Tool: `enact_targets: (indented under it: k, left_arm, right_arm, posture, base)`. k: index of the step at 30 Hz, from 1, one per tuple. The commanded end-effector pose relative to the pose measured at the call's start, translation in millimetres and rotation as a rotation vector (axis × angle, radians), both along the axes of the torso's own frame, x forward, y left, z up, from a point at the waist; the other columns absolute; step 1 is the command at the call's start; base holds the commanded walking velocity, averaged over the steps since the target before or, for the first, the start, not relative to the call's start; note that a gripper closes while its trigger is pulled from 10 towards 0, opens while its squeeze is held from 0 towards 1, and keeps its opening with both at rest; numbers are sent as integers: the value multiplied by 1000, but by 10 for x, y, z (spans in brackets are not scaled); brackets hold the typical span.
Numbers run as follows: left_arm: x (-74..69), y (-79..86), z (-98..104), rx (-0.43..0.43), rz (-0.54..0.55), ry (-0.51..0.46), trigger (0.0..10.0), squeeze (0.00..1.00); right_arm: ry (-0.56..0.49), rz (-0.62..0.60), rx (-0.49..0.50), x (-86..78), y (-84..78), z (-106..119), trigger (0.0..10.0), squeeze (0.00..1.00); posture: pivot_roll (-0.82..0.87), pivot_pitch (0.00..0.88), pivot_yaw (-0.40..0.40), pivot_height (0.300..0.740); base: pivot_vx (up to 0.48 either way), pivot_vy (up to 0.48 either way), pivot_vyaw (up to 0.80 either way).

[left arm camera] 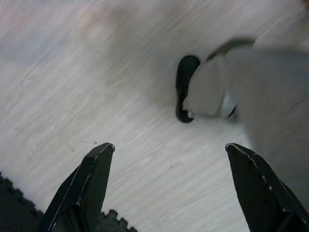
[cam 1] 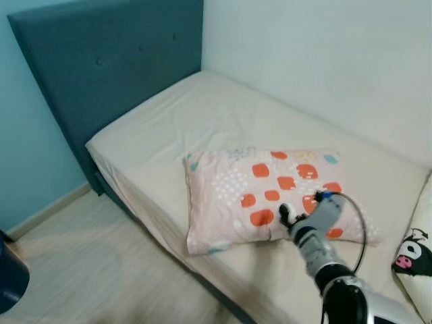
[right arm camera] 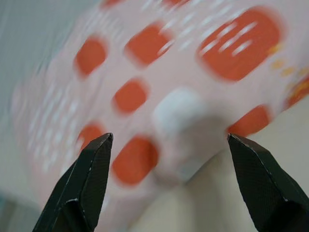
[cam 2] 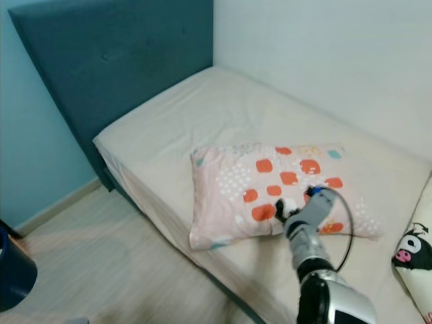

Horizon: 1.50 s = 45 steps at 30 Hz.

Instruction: Clean up the room

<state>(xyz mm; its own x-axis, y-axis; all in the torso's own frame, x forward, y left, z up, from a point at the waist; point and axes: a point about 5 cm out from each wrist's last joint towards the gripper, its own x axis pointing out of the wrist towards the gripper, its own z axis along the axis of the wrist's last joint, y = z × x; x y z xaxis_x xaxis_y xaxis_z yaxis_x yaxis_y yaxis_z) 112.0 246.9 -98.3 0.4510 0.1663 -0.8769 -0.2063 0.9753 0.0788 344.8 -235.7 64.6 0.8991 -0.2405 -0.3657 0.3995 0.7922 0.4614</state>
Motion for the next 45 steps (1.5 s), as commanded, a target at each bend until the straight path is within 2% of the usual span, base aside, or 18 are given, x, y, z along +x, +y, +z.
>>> enact_targets:
  k: [1,4,8,10,16,17,19,20,21,22,25,27,30,31,34,37,41,45]
  left_arm:
    - [-62,23,-11,2,3,15,10000,0]
    - [-45,5,-8,4,-4,-1,10000,0]
    - [-44,32,3,11,-9,-13,10000,0]
    - [-7,156,65,30,-29,-63,10000,0]
    - [18,253,118,48,-51,-99,10000,0]
    - [103,336,193,73,-89,-152,10000,0]
    - [139,364,224,82,-104,-173,10000,0]
    - [231,468,333,137,-120,-248,10000,0]
    - [252,511,376,156,-120,-279,10000,0]
    - [304,561,442,185,-118,-322,10000,0]
    - [328,592,483,201,-118,-350,10000,0]
    - [488,669,648,254,-119,-447,10000,0]
    - [528,674,680,262,-123,-466,10000,0]
    - [593,632,715,263,-138,-497,10000,0]
    - [625,588,727,258,-152,-515,10000,0]
    - [604,487,697,238,-193,-519,10000,0]
    - [562,444,689,232,-220,-522,10000,0]
    - [395,516,702,245,-224,-509,10000,0]
  right_arm:
    - [11,-46,41,-38,-27,-47,10000,0]
    - [-31,-151,102,-44,-226,37,10000,0]
    - [-61,-201,146,-53,-317,75,10000,0]
    - [-142,-303,260,-72,-479,149,10000,0]
    - [-218,-335,322,-65,-554,220,10000,0]
    - [-292,-339,363,-38,-605,311,10000,0]
    - [-318,-338,374,-27,-622,347,10000,0]
    - [-412,-298,411,34,-636,483,10000,0]
    - [-442,-283,420,49,-641,524,10000,0]
    - [-485,-253,425,81,-638,597,10000,0]
    - [-511,-236,429,97,-637,639,10000,0]
    - [-624,-160,434,177,-629,854,10000,0]
    - [-649,-140,432,198,-624,911,10000,0]
    - [-661,-82,408,262,-560,1012,10000,0]
    - [-657,-45,400,303,-499,1055,10000,0]
    - [-624,6,401,358,-383,1065,10000,0]
    - [-630,33,411,390,-332,1106,10000,0]
    - [-736,137,453,488,-185,1348,10000,0]
  posture:
    - [49,171,-61,636]
    - [65,203,-52,621]
    - [76,228,-42,611]
    - [100,269,-21,591]
    - [140,317,9,571]
    - [170,344,21,561]
    - [170,344,21,556]
    - [194,371,37,546]
    - [205,385,44,541]
    - [215,398,50,536]
    - [218,403,53,531]
    - [234,432,64,516]
    - [234,432,64,511]
    - [229,452,69,501]
    - [227,456,70,491]
    - [241,473,71,476]
    - [254,478,73,466]
    - [287,492,78,446]
  base:
    - [0,0,0]
    - [0,0,0]
    - [0,0,0]
    - [0,0,0]
    - [0,0,0]
    - [0,0,0]
    - [0,0,0]
    - [0,0,0]
    - [0,0,0]
    - [0,0,0]
    - [0,0,0]
    - [0,0,0]
    - [0,0,0]
    - [0,0,0]
    - [0,0,0]
    - [0,0,0]
    - [0,0,0]
    - [0,0,0]
